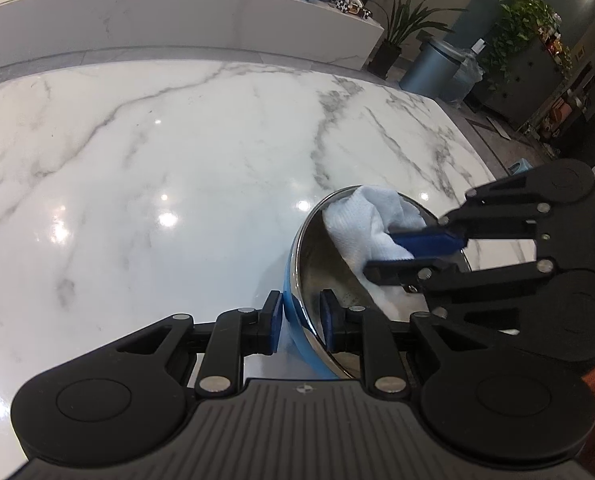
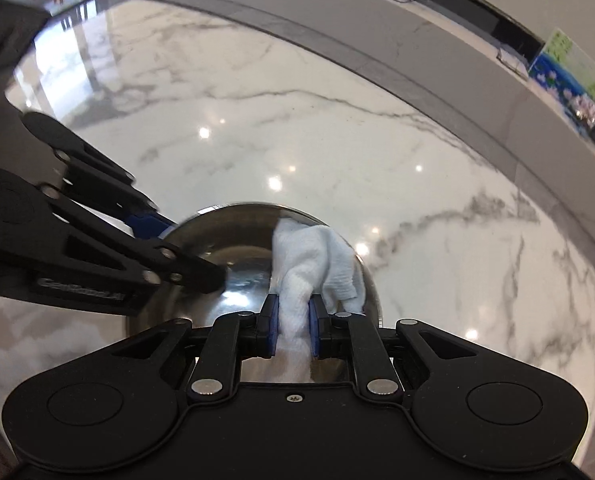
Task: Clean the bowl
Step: 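Wipe the bowl bottom with the towel in the right gripper while the left gripper holds the rim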
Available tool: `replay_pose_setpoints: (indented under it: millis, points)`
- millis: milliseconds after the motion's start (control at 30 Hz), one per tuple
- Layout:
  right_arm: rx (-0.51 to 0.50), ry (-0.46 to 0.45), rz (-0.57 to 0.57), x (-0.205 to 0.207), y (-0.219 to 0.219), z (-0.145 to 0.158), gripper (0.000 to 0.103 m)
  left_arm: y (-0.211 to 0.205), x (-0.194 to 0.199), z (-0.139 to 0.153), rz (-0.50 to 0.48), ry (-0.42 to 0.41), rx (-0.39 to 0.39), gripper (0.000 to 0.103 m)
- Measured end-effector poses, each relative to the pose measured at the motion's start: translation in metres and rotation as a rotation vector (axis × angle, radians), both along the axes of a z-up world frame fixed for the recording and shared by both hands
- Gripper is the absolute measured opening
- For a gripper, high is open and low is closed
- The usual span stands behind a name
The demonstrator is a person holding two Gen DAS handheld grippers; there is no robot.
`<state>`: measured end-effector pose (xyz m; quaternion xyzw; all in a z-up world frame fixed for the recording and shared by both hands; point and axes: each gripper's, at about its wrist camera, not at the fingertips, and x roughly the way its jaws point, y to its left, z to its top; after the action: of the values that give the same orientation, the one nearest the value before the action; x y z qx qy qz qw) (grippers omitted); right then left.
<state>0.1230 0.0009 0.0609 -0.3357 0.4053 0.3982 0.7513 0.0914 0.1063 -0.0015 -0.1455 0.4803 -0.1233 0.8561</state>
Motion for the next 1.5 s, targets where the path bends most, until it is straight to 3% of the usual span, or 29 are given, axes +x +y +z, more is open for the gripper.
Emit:
replay_pose_setpoints:
  millis: [300, 633, 833, 967, 1267, 1400, 1500]
  points:
    - [0.014, 0.049, -0.076, 0.008, -0.002, -0.009, 0.013, -0.007, -0.003, 0.003, 0.005, -0.006, -0.005, 0.019]
    - [0.118, 0.18, -0.09, 0.006, -0.006, -0.011, 0.014, -0.008, -0.003, 0.003, 0.014, 0.003, -0.025, 0.018]
    - [0.082, 0.226, -0.063, 0.002, -0.006, -0.01, 0.013, -0.013, -0.002, 0.001, -0.003, 0.014, 0.009, 0.016]
    - [0.019, 0.197, -0.062, -0.005, -0.005, -0.008, 0.013, -0.017, -0.001, 0.002, -0.008, 0.011, 0.053, 0.016]
    - [-0.139, -0.105, -0.031, -0.036, 0.004, 0.002, 0.012, -0.015, -0.003, 0.0, -0.006, 0.029, 0.053, 0.016]
    - [-0.169, -0.118, -0.045, -0.034, 0.005, -0.002, 0.012, -0.014, -0.003, 0.0, -0.012, 0.028, 0.028, 0.016]
    - [-0.152, -0.057, -0.086, -0.025, 0.001, -0.006, 0.012, -0.014, -0.002, 0.0, -0.016, 0.029, 0.01, 0.016]
